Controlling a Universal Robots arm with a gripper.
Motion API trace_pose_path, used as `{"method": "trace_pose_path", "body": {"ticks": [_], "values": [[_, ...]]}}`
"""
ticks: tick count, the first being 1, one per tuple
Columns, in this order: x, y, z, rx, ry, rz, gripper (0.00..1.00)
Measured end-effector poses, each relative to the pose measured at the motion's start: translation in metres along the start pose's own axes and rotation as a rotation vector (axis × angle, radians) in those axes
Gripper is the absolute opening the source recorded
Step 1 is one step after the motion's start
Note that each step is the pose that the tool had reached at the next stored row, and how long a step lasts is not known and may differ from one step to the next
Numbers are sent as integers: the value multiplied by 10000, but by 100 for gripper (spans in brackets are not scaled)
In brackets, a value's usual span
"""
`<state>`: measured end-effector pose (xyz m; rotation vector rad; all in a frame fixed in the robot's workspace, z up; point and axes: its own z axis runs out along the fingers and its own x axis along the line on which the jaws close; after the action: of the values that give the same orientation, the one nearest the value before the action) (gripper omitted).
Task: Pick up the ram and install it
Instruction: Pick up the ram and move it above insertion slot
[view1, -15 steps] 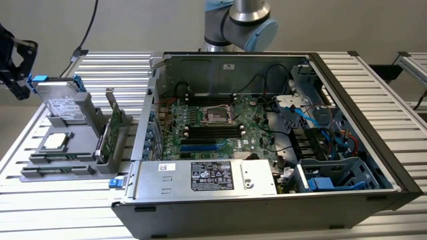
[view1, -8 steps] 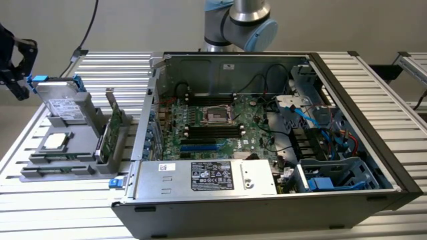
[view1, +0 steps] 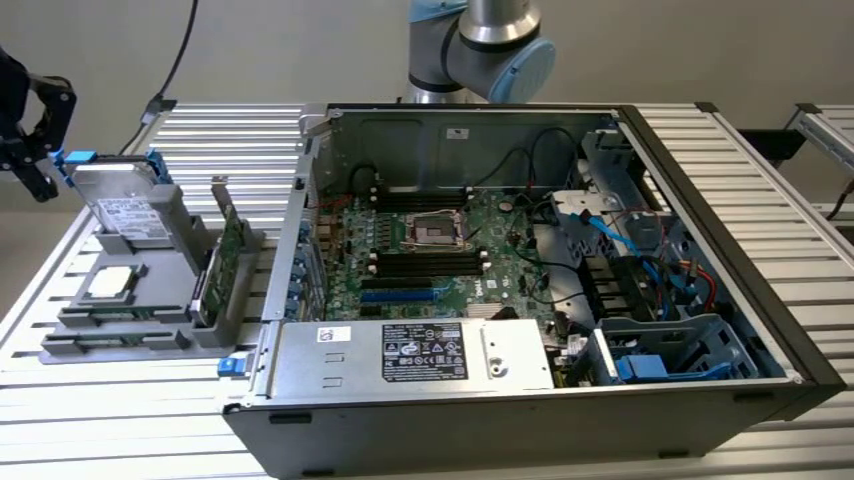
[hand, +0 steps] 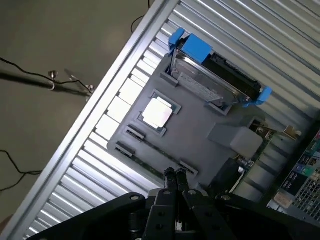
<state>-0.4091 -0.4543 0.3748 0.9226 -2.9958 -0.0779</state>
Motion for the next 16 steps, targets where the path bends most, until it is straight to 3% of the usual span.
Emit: {"method": "trace_pose_path", "body": {"ticks": [16], "values": [[0, -1, 30, -32, 151, -2905, 10]]}}
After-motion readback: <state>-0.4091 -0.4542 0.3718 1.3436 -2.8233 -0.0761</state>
